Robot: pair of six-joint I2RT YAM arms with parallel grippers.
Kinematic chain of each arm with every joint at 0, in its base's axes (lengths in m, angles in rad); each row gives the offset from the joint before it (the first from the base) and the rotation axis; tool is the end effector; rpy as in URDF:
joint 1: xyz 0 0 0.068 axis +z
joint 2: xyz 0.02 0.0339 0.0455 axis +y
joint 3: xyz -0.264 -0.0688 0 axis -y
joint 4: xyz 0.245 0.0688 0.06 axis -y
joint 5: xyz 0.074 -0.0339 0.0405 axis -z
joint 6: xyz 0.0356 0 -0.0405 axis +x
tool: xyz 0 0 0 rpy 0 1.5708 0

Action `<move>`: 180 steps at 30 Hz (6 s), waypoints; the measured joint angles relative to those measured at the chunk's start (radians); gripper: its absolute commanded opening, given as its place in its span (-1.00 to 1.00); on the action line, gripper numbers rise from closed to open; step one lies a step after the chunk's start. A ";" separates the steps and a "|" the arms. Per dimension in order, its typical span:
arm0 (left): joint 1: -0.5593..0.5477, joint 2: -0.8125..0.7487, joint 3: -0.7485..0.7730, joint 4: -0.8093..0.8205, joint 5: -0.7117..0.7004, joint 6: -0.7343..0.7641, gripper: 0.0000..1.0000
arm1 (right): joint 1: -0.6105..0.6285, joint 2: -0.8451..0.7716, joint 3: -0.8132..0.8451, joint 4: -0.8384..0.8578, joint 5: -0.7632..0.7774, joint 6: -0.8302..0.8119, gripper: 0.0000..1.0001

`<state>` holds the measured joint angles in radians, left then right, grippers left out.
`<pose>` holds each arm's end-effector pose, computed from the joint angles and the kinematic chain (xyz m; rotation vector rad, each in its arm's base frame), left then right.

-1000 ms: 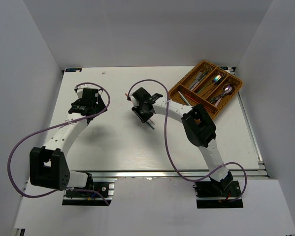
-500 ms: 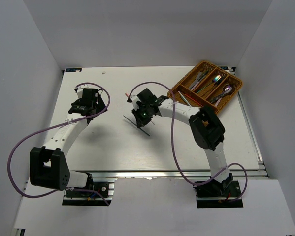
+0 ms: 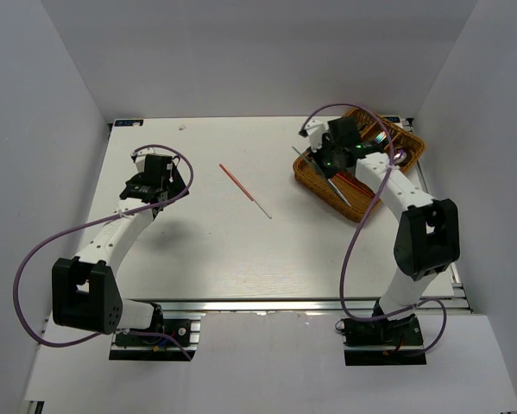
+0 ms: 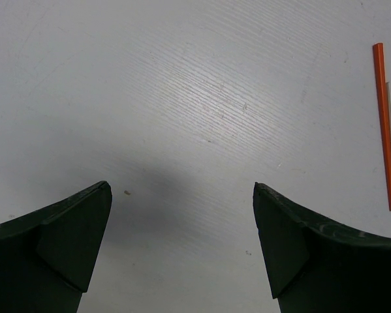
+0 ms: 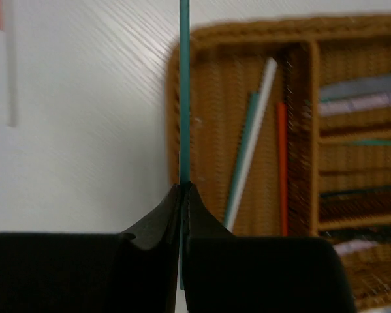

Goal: Sort the eating utensils into containers

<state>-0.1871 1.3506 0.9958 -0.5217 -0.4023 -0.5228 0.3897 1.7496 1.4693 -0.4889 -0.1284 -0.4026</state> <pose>0.2789 -0.0386 0.2602 -0.5648 2.2930 0.1542 0.3660 0.1552 0.2871 -0.9600 2.1302 0.1438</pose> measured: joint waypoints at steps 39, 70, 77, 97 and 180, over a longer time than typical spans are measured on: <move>-0.013 0.004 0.000 0.003 0.016 0.003 0.96 | 0.403 0.466 0.353 -0.082 0.152 0.362 0.22; -0.013 0.004 0.000 0.003 0.016 0.008 0.96 | 0.332 0.493 0.314 -0.127 0.245 0.406 -1.00; -0.013 0.003 0.000 0.003 0.016 0.008 0.96 | 0.295 0.483 0.313 -0.133 0.284 0.404 -1.00; -0.014 0.007 -0.004 0.015 0.051 0.007 0.96 | -0.144 -0.127 -0.171 -0.054 0.246 -0.199 -1.00; -0.026 -0.041 -0.008 -0.002 -0.032 0.011 0.96 | 0.195 0.410 0.423 0.172 -0.264 0.225 -1.00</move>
<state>-0.2127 1.3094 0.9882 -0.5236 -0.4347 -0.5114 0.5846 2.1593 1.8927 -0.3168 -0.3920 -0.1780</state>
